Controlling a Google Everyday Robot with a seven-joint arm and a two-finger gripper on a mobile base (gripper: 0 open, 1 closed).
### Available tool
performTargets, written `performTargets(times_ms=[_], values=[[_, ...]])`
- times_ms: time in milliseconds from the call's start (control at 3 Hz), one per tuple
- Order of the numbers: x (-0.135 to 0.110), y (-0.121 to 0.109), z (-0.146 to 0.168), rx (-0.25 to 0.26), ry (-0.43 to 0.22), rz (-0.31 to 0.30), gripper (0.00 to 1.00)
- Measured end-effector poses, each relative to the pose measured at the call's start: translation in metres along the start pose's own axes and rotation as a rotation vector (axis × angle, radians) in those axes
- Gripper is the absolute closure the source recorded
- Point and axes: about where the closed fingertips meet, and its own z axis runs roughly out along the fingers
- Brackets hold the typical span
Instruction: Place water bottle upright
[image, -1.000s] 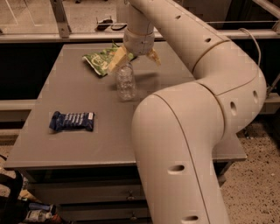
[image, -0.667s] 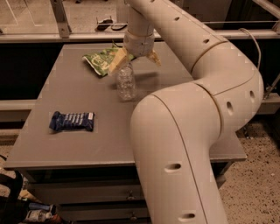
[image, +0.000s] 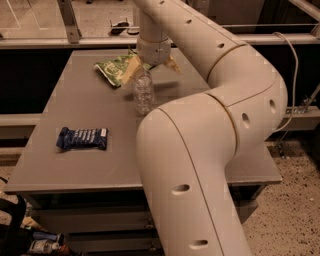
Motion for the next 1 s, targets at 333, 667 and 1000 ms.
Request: performTargets(times_ms=[333, 667, 1000], values=[[0.0, 0.0, 0.0, 0.023, 0.009, 0.014, 0.0], [0.002, -0.001, -0.007, 0.053, 0.007, 0.028, 0.0], [0.001, 0.001, -0.014, 0.075, 0.0, 0.031, 0.0]])
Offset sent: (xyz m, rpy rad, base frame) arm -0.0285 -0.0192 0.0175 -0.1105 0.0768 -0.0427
